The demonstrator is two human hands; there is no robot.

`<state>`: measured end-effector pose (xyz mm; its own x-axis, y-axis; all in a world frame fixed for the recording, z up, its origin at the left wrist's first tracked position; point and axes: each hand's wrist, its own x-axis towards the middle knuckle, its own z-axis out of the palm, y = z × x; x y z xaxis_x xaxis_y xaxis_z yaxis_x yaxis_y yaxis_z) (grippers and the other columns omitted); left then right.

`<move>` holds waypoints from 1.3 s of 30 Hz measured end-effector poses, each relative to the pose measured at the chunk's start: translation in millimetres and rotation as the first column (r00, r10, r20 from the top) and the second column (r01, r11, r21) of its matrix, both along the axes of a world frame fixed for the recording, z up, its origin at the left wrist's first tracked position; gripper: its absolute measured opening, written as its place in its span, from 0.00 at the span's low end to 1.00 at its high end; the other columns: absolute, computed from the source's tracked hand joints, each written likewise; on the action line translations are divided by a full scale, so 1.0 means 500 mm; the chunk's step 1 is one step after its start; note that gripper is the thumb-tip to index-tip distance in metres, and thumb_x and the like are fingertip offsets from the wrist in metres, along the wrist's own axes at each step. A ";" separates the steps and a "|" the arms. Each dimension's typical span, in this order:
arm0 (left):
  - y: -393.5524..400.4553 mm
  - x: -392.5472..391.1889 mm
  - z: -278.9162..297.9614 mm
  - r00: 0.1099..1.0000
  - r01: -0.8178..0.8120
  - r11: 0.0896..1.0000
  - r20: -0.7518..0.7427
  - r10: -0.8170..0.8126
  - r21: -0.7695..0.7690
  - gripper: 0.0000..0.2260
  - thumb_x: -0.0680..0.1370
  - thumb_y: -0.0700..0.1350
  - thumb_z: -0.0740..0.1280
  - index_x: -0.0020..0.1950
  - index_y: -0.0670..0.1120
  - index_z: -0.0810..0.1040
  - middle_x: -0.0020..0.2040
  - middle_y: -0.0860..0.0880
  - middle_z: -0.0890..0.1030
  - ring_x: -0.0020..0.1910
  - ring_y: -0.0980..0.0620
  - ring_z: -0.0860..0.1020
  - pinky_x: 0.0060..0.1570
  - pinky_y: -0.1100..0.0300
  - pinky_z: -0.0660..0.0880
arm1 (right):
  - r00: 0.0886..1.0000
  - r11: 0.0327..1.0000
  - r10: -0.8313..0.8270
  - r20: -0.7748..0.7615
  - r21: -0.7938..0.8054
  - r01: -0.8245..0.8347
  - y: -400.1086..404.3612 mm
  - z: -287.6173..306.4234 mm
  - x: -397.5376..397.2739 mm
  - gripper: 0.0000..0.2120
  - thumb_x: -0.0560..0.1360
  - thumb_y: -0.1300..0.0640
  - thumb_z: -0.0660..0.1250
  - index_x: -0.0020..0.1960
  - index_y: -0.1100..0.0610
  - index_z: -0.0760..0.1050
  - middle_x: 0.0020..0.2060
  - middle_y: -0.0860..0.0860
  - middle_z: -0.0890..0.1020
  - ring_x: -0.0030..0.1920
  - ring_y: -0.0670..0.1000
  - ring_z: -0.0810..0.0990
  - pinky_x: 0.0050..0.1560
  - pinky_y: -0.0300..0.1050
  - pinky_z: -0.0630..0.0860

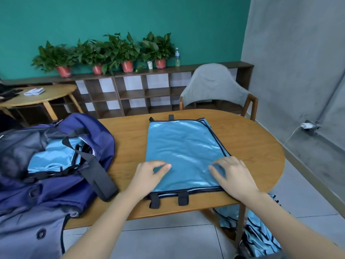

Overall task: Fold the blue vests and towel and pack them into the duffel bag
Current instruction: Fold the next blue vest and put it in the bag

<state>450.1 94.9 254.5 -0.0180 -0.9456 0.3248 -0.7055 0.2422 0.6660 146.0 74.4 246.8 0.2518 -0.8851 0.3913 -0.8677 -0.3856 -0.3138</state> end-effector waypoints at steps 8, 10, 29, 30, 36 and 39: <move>0.124 0.031 -0.030 0.987 0.006 1.000 -0.162 -0.007 -0.009 0.06 0.75 0.52 0.75 0.49 0.54 0.87 0.49 0.69 0.83 0.56 0.70 0.78 0.59 0.75 0.68 | 0.982 0.990 0.097 0.160 -0.115 -0.079 0.075 -0.044 -0.065 0.15 0.79 0.40 0.64 0.49 0.48 0.85 0.50 0.40 0.83 0.56 0.45 0.77 0.57 0.49 0.70; 0.142 0.031 -0.026 0.990 0.008 1.000 -0.141 -0.006 0.017 0.05 0.76 0.50 0.75 0.49 0.53 0.88 0.48 0.70 0.83 0.54 0.69 0.80 0.57 0.74 0.70 | 0.982 0.981 0.128 0.137 -0.162 -0.105 0.087 -0.047 -0.065 0.16 0.79 0.39 0.65 0.50 0.48 0.85 0.51 0.40 0.83 0.56 0.44 0.77 0.56 0.45 0.68; 0.250 -0.047 -0.063 0.941 -0.326 0.876 -0.034 0.336 -0.356 0.11 0.71 0.46 0.78 0.52 0.52 0.85 0.43 0.63 0.79 0.46 0.55 0.77 0.49 0.56 0.75 | 0.985 0.984 0.155 0.073 -0.104 -0.147 0.100 -0.065 -0.075 0.32 0.74 0.27 0.57 0.60 0.50 0.82 0.60 0.45 0.81 0.64 0.50 0.76 0.66 0.54 0.68; 0.254 -0.051 -0.062 0.935 -0.352 0.875 -0.084 0.345 -0.332 0.10 0.71 0.44 0.78 0.51 0.53 0.85 0.41 0.63 0.79 0.43 0.58 0.77 0.48 0.59 0.75 | 0.985 0.984 0.153 0.075 -0.108 -0.144 0.101 -0.065 -0.073 0.32 0.74 0.27 0.57 0.60 0.50 0.82 0.60 0.45 0.81 0.64 0.50 0.76 0.66 0.53 0.67; 0.274 -0.072 -0.033 0.797 -0.438 0.899 -0.467 0.383 -0.009 0.07 0.75 0.42 0.75 0.45 0.55 0.84 0.36 0.58 0.84 0.37 0.62 0.80 0.39 0.74 0.71 | 0.988 0.985 0.146 0.059 -0.106 -0.139 0.108 -0.061 -0.071 0.33 0.74 0.26 0.56 0.61 0.49 0.82 0.61 0.45 0.81 0.65 0.48 0.74 0.65 0.46 0.62; 0.269 -0.032 -0.040 0.851 -0.426 0.902 -0.311 0.424 0.065 0.08 0.74 0.44 0.75 0.40 0.57 0.84 0.34 0.60 0.82 0.35 0.62 0.79 0.36 0.71 0.69 | 0.987 0.984 0.153 0.055 -0.098 -0.147 0.110 -0.060 -0.074 0.32 0.74 0.26 0.56 0.61 0.48 0.82 0.61 0.44 0.80 0.65 0.47 0.74 0.65 0.47 0.62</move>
